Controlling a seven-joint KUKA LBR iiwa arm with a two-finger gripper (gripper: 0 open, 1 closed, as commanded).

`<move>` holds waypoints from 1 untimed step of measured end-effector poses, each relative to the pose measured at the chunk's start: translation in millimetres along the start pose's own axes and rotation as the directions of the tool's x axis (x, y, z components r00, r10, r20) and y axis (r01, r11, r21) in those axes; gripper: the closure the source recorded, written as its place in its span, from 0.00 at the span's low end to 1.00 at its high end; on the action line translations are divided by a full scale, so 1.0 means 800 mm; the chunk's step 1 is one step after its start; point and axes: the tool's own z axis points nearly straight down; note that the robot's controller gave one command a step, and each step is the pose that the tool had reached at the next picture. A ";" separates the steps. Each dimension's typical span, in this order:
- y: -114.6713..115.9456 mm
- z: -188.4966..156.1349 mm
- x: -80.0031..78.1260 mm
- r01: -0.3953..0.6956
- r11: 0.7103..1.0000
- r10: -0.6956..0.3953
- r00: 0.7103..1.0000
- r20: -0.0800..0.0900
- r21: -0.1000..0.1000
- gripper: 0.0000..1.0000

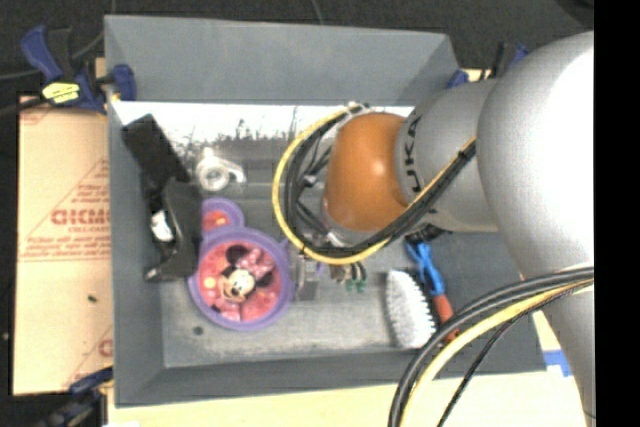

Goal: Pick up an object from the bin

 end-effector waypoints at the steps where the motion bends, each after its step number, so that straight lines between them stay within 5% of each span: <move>1: 0.000 -0.003 0.001 0.000 1.000 0.000 1.000 -0.001 0.000 1.00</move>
Offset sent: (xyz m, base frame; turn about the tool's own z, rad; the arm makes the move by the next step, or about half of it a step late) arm 0.0000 0.0000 0.0394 0.0000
